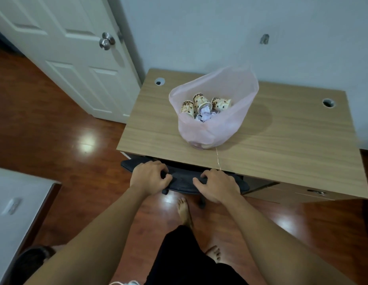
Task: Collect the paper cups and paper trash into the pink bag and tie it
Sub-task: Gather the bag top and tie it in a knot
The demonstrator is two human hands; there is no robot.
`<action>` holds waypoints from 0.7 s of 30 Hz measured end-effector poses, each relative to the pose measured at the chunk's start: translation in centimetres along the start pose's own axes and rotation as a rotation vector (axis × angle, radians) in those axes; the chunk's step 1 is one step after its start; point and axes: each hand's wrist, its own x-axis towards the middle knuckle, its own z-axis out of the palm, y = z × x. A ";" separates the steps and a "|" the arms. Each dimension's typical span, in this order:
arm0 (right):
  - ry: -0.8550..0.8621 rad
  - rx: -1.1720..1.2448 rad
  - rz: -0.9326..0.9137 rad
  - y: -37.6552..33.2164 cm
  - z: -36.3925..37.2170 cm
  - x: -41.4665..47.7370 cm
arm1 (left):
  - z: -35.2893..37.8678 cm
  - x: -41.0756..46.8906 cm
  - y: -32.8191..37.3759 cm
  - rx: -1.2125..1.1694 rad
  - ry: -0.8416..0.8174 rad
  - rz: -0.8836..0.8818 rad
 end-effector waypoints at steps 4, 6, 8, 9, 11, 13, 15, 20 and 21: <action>0.131 0.460 0.116 0.5 -1.5 1.5 | -1.5 1.4 0.4 -0.144 -0.114 -0.201; 0.229 0.537 0.150 0.9 -3.0 2.5 | -2.2 2.9 1.0 -0.403 -0.128 -0.385; 0.316 0.592 0.191 1.4 -5.1 3.9 | -3.4 5.2 1.5 -0.841 -0.019 -0.514; 0.359 0.624 0.213 1.6 -6.3 4.7 | -4.1 6.7 1.6 -0.941 0.061 -0.528; 0.443 0.713 0.255 2.1 -8.7 6.8 | -6.6 10.0 1.5 -0.914 0.217 -0.475; 0.495 0.824 0.315 1.9 -11.1 8.4 | -9.1 13.3 1.6 -0.900 0.367 -0.373; 0.476 0.943 0.392 1.5 -13.0 9.7 | -11.5 16.9 1.9 -0.886 0.474 -0.248; 0.386 1.308 0.545 1.0 -14.4 12.7 | -12.2 25.1 2.4 -0.728 0.328 0.024; 0.382 1.352 0.549 0.9 -14.4 13.2 | -11.9 26.2 2.6 -0.678 0.243 0.038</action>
